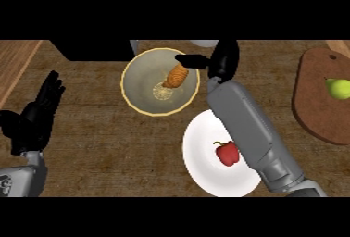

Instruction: Pick the croissant from the plate and place it in the bowl

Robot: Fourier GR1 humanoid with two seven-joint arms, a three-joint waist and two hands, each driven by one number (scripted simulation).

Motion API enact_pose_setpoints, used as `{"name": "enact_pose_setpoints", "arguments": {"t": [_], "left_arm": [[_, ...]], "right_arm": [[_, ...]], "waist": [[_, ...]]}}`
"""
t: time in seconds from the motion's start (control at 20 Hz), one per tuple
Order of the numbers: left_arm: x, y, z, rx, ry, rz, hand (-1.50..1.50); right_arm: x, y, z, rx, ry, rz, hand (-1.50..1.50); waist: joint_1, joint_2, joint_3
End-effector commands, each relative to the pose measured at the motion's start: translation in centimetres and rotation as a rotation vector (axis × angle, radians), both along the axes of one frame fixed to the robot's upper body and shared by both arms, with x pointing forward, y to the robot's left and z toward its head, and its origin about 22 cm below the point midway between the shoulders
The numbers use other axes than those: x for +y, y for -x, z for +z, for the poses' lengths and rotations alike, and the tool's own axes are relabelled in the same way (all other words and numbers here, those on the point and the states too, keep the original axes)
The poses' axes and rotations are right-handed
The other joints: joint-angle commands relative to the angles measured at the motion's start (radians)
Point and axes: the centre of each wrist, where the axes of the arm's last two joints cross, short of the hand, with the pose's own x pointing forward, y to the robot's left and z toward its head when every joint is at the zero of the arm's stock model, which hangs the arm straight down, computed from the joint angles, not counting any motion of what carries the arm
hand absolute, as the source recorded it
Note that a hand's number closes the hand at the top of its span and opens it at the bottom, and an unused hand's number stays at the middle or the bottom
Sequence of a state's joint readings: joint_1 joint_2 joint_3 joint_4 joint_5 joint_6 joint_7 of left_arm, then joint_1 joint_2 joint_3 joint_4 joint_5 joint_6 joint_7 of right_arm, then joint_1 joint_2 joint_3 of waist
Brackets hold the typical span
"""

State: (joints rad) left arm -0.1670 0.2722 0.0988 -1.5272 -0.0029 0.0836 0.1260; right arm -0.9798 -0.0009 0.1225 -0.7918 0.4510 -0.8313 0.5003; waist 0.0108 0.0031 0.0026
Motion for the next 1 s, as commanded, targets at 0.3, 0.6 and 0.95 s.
{"name": "enact_pose_setpoints", "arguments": {"t": [0.3,0.6,0.95], "left_arm": [[2.1,1.4,1.1,0.013,-0.02,0.032,0.0],[-0.5,1.3,-1.4,0.014,0.006,0.056,0.0],[0.6,0.2,-0.4,0.003,-0.004,0.019,0.0]], "right_arm": [[-9.8,7.3,-3.6,-0.054,-0.179,0.009,-1.5],[-13.6,14.2,-2.7,-0.112,-0.282,0.095,-1.5],[-17.2,15.9,-3.7,-0.204,-0.303,0.13,-1.5]], "waist": [[-0.035,-0.013,-0.002],[-0.039,-0.009,-0.002],[-0.013,-0.003,-0.002]]}}
